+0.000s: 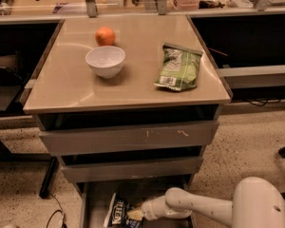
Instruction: Pick blue chip bag from bottom drawer and place on counter
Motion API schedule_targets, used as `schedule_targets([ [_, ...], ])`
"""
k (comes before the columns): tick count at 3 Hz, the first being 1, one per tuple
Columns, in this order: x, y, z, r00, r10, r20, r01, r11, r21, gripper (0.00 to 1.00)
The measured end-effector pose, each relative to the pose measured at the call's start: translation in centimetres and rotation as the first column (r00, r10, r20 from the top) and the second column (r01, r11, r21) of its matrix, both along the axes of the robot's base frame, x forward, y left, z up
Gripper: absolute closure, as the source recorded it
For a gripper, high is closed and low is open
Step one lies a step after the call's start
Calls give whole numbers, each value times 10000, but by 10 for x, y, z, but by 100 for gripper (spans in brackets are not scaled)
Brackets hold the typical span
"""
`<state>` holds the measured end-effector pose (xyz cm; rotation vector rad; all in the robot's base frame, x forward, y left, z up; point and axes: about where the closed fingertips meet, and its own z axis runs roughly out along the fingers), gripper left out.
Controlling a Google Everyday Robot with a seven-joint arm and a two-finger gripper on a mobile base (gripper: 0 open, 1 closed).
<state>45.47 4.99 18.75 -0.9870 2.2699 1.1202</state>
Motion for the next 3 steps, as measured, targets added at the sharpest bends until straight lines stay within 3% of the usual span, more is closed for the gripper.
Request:
schedule_targets([
  [1,4,-9,26,9998,-135,-142,141,9989,457,100],
  [2,-1,-27,68,9998,-176,-81,179,9993,320,100],
  [3,-1,-24,77,10000,-42,-79,44,9995,324,100],
])
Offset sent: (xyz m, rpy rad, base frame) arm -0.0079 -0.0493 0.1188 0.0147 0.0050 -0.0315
